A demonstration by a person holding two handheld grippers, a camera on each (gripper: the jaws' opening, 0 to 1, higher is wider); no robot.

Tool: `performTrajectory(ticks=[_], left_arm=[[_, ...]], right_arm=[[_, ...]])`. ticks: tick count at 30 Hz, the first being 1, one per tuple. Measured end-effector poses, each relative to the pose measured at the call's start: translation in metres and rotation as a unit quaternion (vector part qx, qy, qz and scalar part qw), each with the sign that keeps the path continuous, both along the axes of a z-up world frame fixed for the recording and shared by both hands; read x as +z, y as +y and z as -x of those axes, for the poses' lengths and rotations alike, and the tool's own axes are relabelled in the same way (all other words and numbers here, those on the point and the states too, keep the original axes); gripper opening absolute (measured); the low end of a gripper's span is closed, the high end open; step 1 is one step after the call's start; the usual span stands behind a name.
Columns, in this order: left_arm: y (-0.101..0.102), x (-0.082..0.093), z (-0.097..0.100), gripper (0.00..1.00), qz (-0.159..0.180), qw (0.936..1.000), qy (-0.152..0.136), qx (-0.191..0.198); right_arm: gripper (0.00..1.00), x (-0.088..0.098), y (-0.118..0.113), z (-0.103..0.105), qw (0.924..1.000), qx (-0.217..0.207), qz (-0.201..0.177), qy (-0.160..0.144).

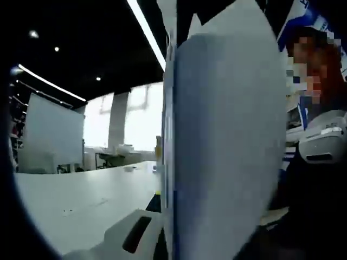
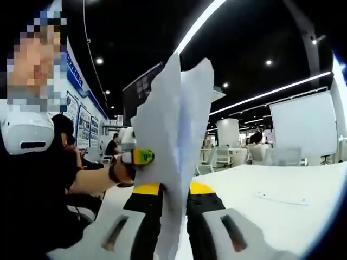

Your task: Organize the stack of printing papers by aligning and flattening the scattered papers on the table

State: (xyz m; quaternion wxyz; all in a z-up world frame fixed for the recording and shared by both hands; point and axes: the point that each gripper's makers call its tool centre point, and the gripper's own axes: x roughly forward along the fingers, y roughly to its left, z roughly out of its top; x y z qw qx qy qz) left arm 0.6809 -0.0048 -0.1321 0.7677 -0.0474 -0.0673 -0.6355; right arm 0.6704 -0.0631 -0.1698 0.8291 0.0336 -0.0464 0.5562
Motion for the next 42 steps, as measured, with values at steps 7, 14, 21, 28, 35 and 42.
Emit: performTrajectory(ticks=[7,14,21,28,35,42], left_arm=[[-0.001,0.0,-0.024,0.09,-0.013,0.9957,-0.047,0.079],[0.0,-0.002,-0.035,0.16,0.008,0.9926,-0.034,0.116],[0.007,-0.026,-0.047,0.35,0.012,0.9922,0.027,0.121],[0.01,-0.011,-0.05,0.35,0.032,0.9917,0.025,0.122],[-0.001,-0.007,-0.045,0.33,0.031,0.9933,0.018,0.11],[-0.01,-0.033,-0.04,0.31,-0.006,0.9944,0.031,0.101]], right_arm=[[0.0,0.006,-0.002,-0.009,0.9989,-0.037,0.005,-0.027],[0.0,0.005,-0.004,-0.014,0.9975,-0.057,0.007,-0.041],[0.2,-0.011,-0.012,-0.026,0.9977,-0.063,-0.007,0.024],[0.2,-0.018,-0.003,-0.025,0.9982,-0.054,0.011,0.023],[0.2,-0.029,-0.001,-0.029,0.9975,-0.059,0.028,0.026],[0.2,-0.036,-0.005,-0.03,0.9968,-0.065,0.033,0.033]])
